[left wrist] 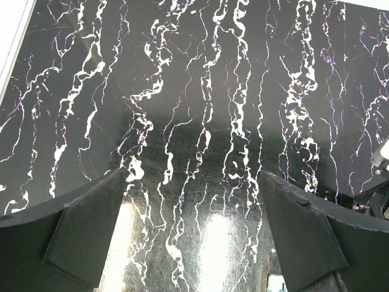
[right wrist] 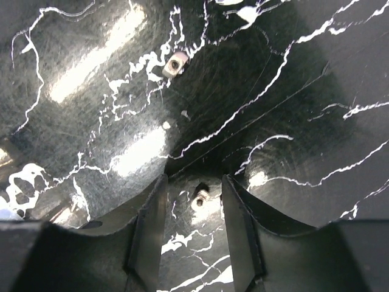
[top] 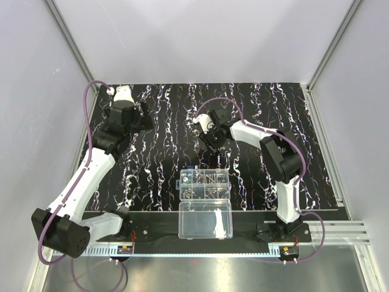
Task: Sort the screws and nuts into containers
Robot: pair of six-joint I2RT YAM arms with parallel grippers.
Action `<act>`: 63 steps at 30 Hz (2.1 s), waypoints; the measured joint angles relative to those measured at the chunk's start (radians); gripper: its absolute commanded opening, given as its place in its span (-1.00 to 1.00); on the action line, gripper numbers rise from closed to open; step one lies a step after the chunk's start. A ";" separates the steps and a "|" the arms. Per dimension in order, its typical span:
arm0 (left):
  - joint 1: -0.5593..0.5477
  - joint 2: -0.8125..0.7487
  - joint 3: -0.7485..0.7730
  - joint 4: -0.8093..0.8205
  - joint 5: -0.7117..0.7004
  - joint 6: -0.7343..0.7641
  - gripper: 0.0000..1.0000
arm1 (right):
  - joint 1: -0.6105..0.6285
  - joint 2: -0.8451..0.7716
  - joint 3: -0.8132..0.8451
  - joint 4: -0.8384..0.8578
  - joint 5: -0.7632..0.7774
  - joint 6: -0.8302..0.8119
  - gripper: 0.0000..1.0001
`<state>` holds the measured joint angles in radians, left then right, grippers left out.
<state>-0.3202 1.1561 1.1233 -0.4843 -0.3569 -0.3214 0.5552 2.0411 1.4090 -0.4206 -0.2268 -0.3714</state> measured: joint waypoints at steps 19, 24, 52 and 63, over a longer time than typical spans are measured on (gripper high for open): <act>0.005 0.005 0.000 0.000 -0.003 0.000 0.98 | -0.002 0.015 0.035 -0.059 0.051 0.073 -0.25; 0.005 0.005 0.000 0.000 -0.003 0.000 0.98 | -0.002 0.015 0.035 -0.061 0.052 0.101 -0.28; 0.005 0.005 0.000 0.000 -0.002 0.000 0.98 | 0.015 0.014 0.035 -0.077 0.174 0.167 -0.92; 0.005 -0.001 0.000 0.000 -0.002 0.000 0.98 | 0.029 -0.103 -0.025 -0.110 0.129 0.226 -1.00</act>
<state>-0.3149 1.1553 1.1233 -0.4843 -0.3588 -0.3214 0.5838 1.9377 1.3838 -0.5308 -0.0982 -0.1452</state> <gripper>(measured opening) 0.988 0.064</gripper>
